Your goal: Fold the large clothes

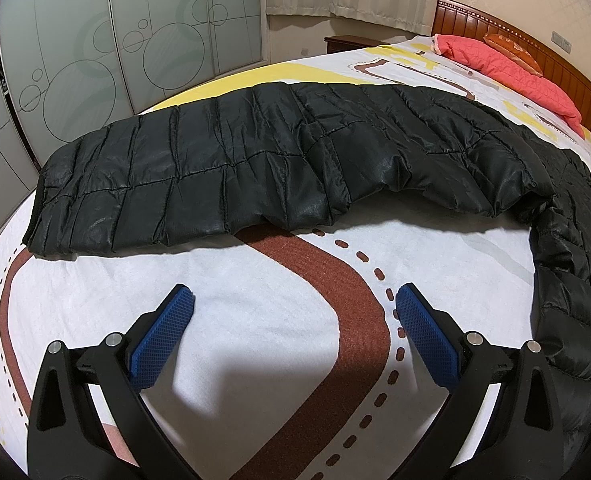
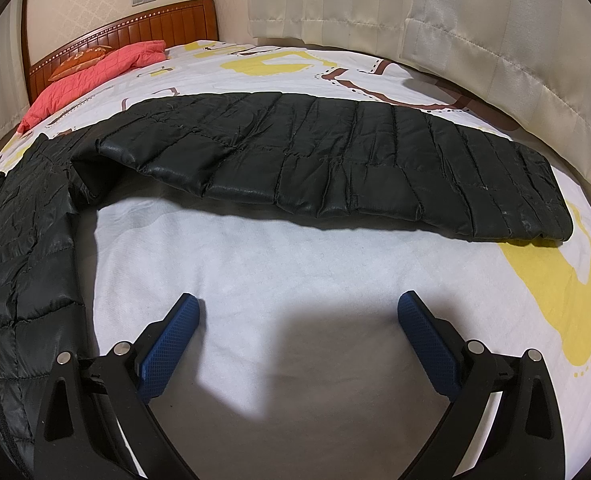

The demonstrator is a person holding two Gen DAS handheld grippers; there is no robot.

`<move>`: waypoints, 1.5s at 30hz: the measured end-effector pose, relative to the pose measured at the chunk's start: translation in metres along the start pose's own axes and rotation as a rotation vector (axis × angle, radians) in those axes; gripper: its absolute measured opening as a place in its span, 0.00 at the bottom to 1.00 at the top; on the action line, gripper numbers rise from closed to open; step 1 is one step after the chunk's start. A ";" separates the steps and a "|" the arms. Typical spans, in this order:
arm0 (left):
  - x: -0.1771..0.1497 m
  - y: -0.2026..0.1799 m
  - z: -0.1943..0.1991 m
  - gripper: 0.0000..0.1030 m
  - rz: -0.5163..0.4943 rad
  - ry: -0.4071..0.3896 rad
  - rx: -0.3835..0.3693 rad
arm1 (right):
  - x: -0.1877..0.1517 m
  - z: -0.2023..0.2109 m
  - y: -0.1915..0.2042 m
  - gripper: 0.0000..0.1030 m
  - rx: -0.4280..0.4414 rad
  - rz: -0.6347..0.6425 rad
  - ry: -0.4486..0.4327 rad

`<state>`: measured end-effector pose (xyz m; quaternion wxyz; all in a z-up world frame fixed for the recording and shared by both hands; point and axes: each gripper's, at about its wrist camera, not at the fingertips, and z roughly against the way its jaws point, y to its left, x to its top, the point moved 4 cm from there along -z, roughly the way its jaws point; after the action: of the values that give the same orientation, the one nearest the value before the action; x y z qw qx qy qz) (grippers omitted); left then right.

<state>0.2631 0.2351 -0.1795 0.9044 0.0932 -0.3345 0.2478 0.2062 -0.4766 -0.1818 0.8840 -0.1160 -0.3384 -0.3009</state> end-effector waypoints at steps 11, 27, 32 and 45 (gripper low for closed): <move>0.000 0.000 0.000 0.98 0.001 -0.001 -0.002 | 0.000 0.001 -0.001 0.96 0.001 -0.001 -0.004; 0.011 -0.004 -0.007 0.98 -0.007 0.031 0.013 | 0.005 -0.004 -0.006 0.96 -0.007 0.000 0.052; 0.020 -0.005 -0.006 0.98 -0.006 0.042 0.024 | 0.006 -0.002 -0.008 0.96 -0.003 -0.007 0.060; 0.005 -0.075 0.174 0.98 -0.166 -0.222 -0.196 | -0.001 0.173 0.046 0.96 0.217 0.049 -0.181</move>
<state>0.2075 0.1140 -0.0447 0.8841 0.0586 -0.4460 0.1267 0.1420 -0.3688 -0.0534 0.8642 -0.0547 -0.4445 -0.2294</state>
